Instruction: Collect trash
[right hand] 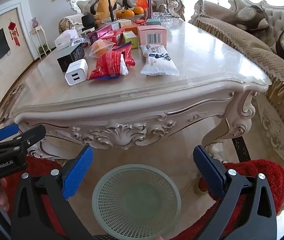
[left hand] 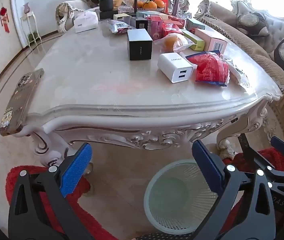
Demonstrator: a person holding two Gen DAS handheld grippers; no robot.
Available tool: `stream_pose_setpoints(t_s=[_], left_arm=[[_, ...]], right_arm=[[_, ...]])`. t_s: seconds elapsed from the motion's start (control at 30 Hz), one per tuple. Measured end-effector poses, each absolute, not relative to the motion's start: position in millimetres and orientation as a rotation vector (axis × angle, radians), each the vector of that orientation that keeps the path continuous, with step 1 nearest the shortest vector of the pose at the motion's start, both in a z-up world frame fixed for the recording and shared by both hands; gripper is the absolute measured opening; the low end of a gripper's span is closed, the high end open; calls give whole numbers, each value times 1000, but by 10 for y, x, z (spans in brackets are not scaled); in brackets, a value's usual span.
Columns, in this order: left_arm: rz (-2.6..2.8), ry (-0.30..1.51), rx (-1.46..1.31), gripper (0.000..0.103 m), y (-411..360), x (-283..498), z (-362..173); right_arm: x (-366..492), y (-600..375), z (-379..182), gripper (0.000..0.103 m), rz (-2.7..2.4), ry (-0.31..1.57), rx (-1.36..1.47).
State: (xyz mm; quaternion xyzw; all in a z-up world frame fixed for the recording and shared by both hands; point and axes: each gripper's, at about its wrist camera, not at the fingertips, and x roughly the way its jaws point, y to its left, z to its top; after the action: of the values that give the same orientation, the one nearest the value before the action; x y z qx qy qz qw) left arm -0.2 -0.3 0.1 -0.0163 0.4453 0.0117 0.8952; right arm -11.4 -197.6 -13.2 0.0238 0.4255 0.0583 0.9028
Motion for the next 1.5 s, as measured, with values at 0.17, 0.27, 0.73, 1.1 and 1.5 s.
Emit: stream_pose_setpoints(t_s=[0.17, 0.27, 0.73, 1.1, 1.5], left_arm=[[24, 931, -39, 97, -11, 24, 12], [44, 936, -20, 97, -23, 53, 12], [45, 953, -17, 97, -29, 4, 16], [53, 963, -11, 97, -41, 3, 3], [62, 974, 0, 97, -48, 25, -22]], right_arm=[[-129, -1976, -99, 96, 122, 874, 58], [-93, -1992, -111, 96, 120, 903, 69], [-106, -1935, -125, 96, 157, 917, 56], [-96, -1970, -139, 96, 148, 924, 65], [-65, -1962, -152, 96, 147, 922, 58]])
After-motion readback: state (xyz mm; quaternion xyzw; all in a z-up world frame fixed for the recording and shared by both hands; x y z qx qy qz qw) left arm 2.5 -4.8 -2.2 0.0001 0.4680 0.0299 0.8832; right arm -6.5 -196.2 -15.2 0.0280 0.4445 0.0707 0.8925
